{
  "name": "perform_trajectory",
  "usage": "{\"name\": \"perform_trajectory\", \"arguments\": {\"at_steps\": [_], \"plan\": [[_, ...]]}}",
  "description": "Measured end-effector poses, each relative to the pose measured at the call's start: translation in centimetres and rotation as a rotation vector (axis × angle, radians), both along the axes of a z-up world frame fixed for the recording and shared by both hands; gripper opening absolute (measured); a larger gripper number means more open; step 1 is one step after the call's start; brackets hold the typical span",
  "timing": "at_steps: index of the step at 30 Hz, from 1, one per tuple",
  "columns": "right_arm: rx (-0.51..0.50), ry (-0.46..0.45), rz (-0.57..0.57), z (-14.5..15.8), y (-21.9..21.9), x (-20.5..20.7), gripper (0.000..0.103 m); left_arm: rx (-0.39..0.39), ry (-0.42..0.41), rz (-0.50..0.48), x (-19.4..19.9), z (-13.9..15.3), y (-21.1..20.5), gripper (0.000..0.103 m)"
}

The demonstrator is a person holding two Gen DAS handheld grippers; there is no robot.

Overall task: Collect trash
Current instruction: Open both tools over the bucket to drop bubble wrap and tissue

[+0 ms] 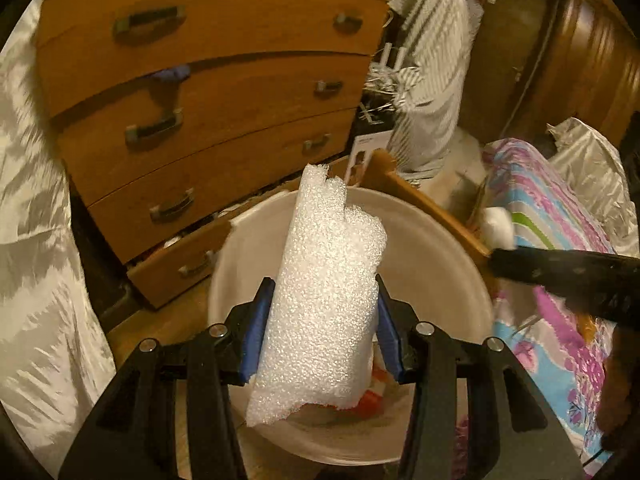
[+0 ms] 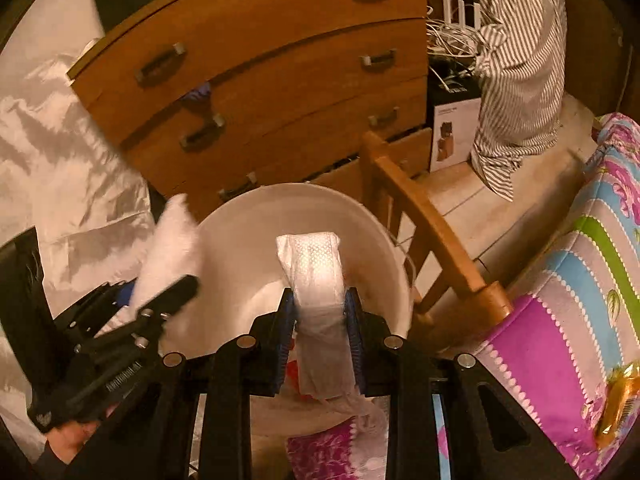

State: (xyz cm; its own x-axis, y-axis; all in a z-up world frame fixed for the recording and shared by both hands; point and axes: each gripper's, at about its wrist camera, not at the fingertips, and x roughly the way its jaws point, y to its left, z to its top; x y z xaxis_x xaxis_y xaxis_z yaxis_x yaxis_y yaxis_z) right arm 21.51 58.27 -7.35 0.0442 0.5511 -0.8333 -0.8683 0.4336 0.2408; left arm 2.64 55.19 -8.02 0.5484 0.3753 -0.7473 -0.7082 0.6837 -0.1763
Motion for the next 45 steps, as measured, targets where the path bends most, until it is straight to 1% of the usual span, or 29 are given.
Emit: {"name": "perform_trajectory", "arguments": {"at_steps": [4,9,27,34,35,36,37,38,39,40,45], "plan": [[0.013,0.011,-0.013,0.6,-0.5,1.3,0.027,-0.018,-0.004,0.023,-1.1,-0.4,1.5,0.046],[0.024,0.009,-0.009,1.8,-0.9,1.9,0.027,-0.027,-0.013,0.019,-1.3,-0.6,2.3,0.046],[0.031,0.002,0.007,2.8,-0.9,1.7,0.027,-0.023,-0.034,-0.009,-0.2,0.2,2.2,0.046],[0.035,0.000,0.008,3.0,-0.8,1.9,0.028,-0.019,-0.020,-0.021,0.0,0.0,1.8,0.047],[0.033,-0.001,0.013,3.0,-0.8,1.9,0.032,-0.016,-0.013,-0.022,0.0,0.0,1.7,0.047],[0.032,-0.004,0.014,3.0,-0.8,2.0,0.040,-0.013,-0.010,-0.021,0.1,-0.1,1.7,0.050],[0.034,-0.006,0.012,3.0,-0.8,2.0,0.044,-0.008,-0.005,-0.016,0.1,-0.1,1.6,0.052],[0.038,-0.006,0.007,3.1,-1.0,2.1,0.046,-0.004,-0.005,-0.012,0.1,-0.1,1.6,0.057],[0.041,-0.004,0.005,3.1,-1.1,2.2,0.047,-0.001,-0.005,-0.008,0.1,-0.1,1.5,0.061],[0.044,-0.004,0.003,3.1,-1.2,2.3,0.047,0.002,-0.005,-0.006,0.0,-0.1,1.5,0.062],[0.067,0.002,-0.005,3.5,-2.1,2.6,0.047,0.012,0.002,0.000,0.1,0.0,1.5,0.063]]}}
